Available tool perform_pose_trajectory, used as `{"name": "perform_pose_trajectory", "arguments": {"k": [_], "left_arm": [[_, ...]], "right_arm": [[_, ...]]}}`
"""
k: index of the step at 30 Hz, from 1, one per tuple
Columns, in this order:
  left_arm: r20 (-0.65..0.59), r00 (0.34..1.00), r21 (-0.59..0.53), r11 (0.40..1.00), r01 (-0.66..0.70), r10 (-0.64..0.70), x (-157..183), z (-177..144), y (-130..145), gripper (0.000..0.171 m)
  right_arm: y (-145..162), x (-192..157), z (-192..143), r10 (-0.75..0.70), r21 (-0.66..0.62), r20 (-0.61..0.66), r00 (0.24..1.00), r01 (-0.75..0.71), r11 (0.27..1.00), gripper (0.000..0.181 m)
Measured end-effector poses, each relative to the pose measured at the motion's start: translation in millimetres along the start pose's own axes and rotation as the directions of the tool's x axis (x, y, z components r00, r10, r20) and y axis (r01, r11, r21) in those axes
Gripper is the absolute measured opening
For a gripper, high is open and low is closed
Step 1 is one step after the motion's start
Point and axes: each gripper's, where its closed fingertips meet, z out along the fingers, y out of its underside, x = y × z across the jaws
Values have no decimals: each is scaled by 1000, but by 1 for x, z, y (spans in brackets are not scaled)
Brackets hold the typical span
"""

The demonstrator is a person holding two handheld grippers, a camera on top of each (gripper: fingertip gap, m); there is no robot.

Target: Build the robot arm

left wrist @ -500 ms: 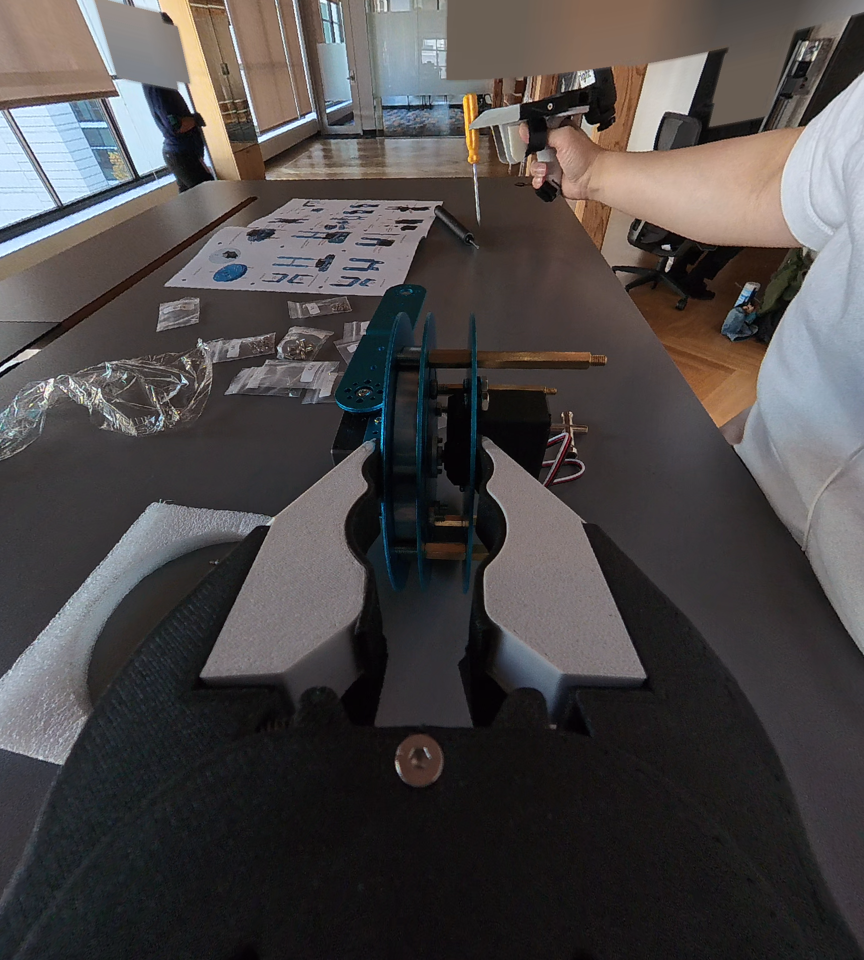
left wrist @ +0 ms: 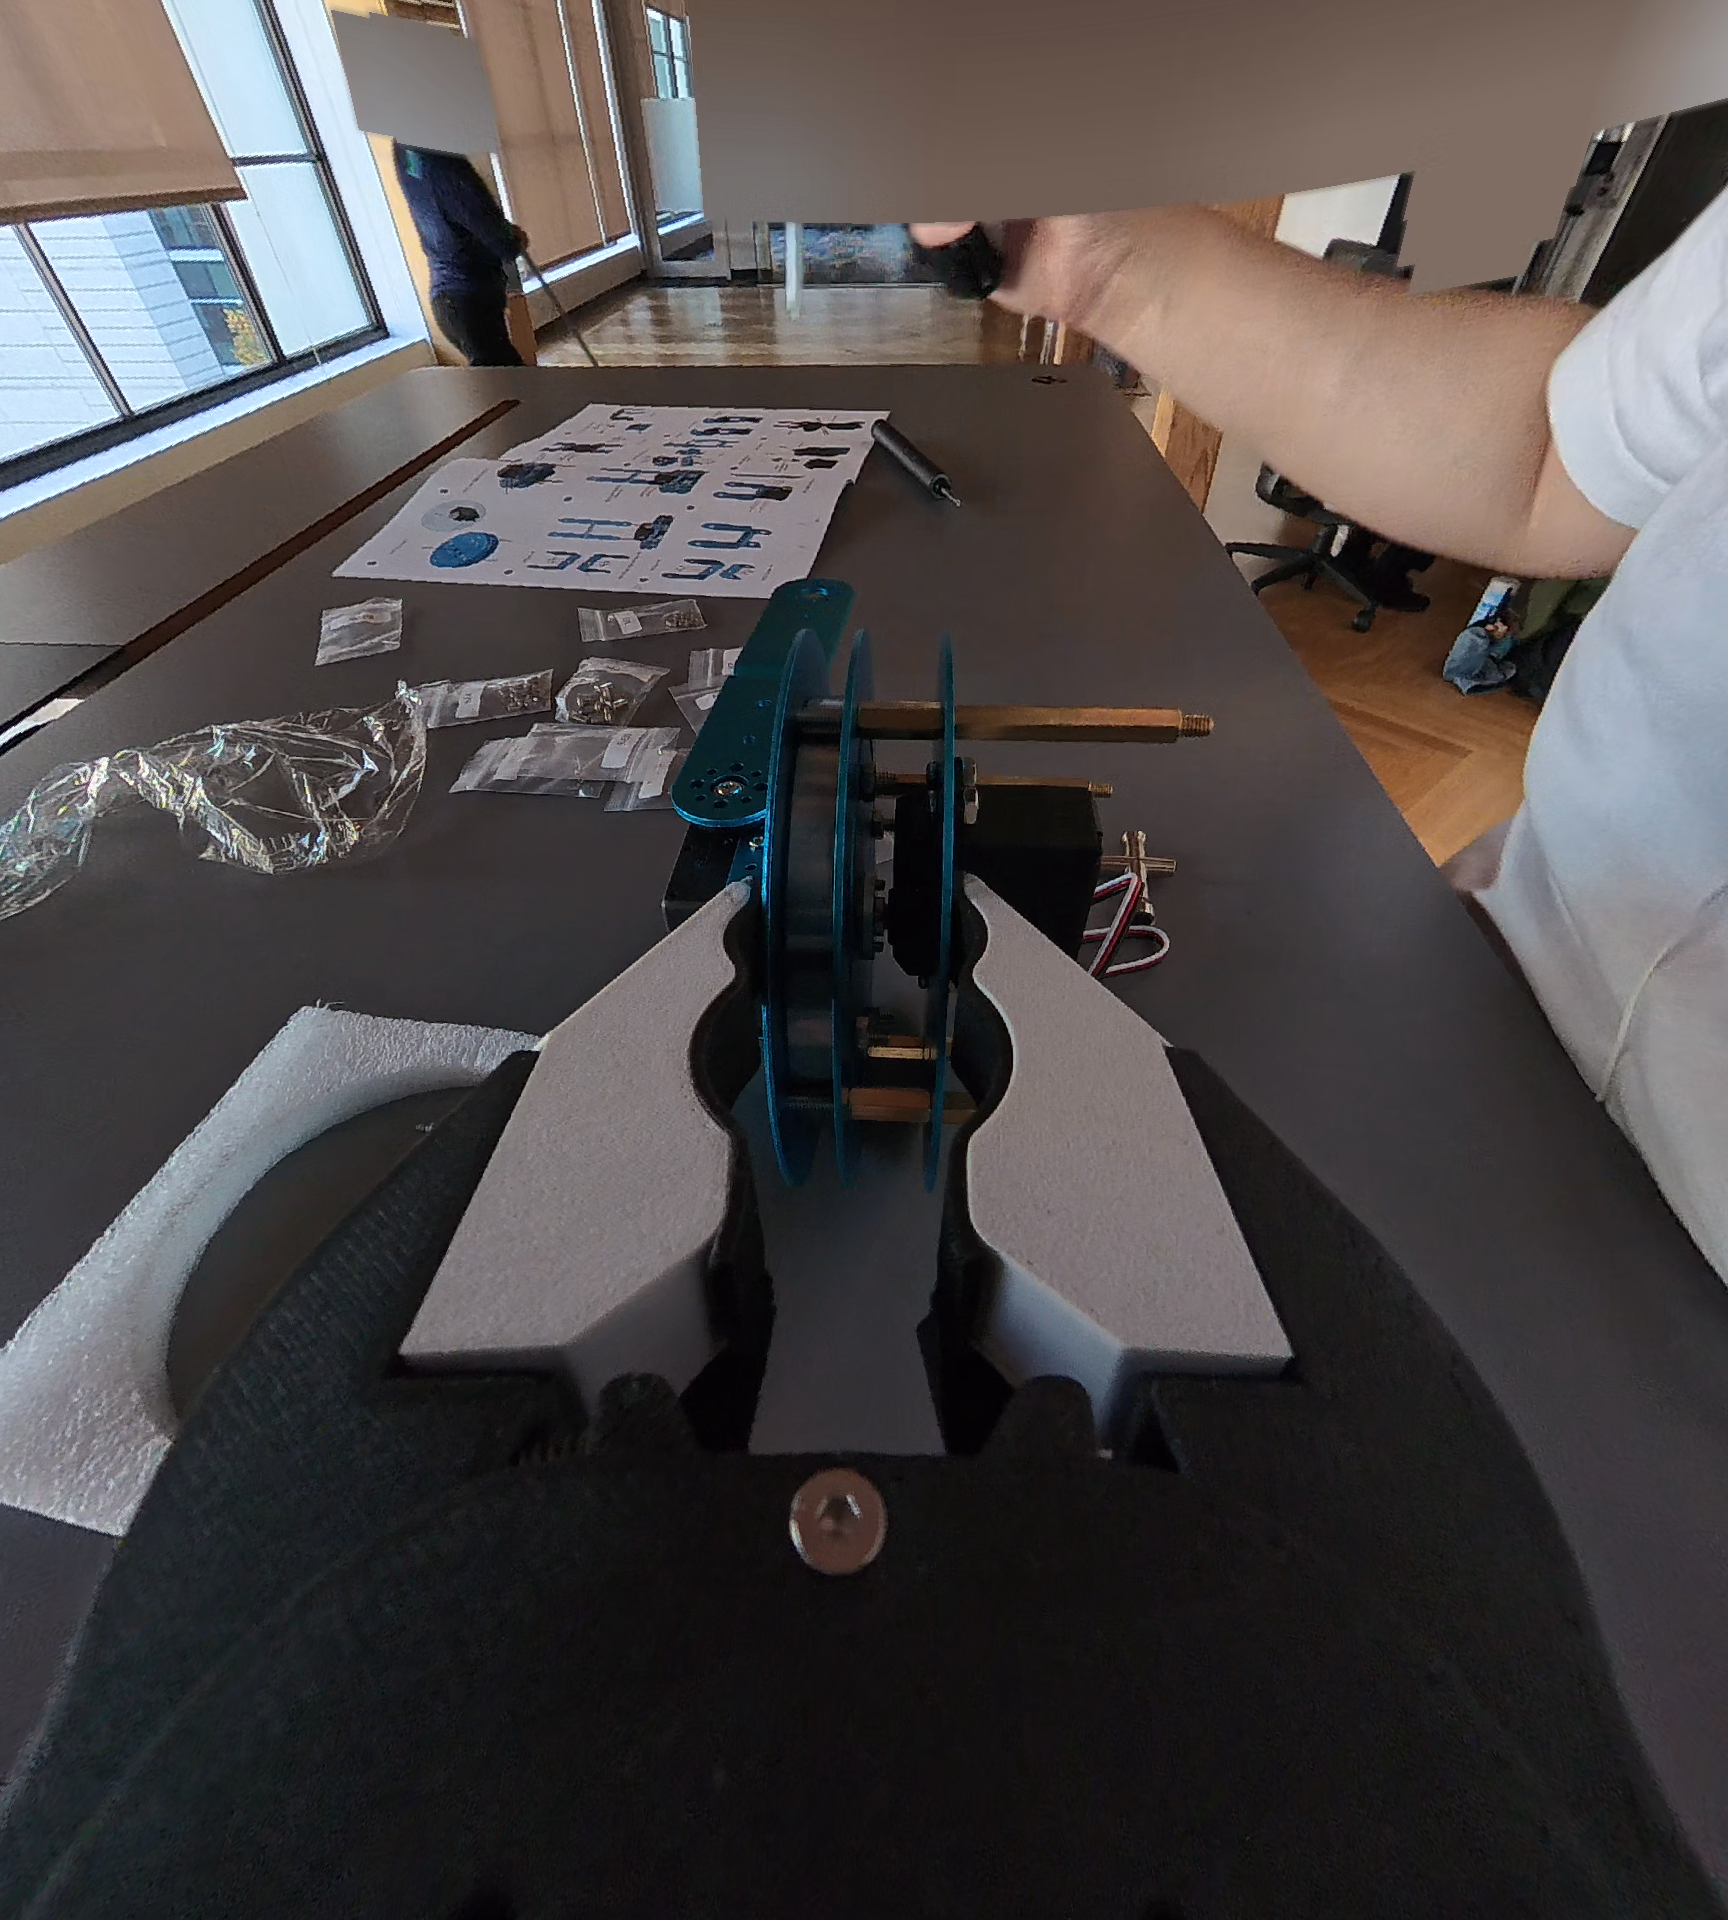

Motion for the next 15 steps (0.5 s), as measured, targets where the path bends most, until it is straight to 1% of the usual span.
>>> {"name": "perform_pose_trajectory", "arguments": {"k": [2, 4, 7, 10, 12, 15], "left_arm": [[5, 1000, 0, 1000, 0, 0, 0, -1, 1, 33], [8, 1000, -2, 1000, -2, 2, 0, -1, 1, 33], [9, 1000, -4, 1000, -7, 7, 0, -2, 2, 33], [6, 1000, -2, 1000, -8, 8, 0, -2, 2, 32], [3, 1000, 0, 1000, -8, 8, 0, -3, 2, 32], [-2, 1000, 3, 1000, -8, 8, 0, -3, 2, 32]], "right_arm": [[14, -30, 54, 61, 11, 154, 986, -63, 998, 16], [30, -59, 103, 116, -16, 293, 949, -117, 993, 17], [49, -93, 162, 151, -63, 446, 882, -137, 989, 16], [68, -114, 205, 192, -119, 557, 808, -151, 981, 17], [83, -125, 227, 239, -159, 614, 753, -178, 971, 17], [112, -138, 254, 328, -256, 648, 687, -208, 944, 16]]}}
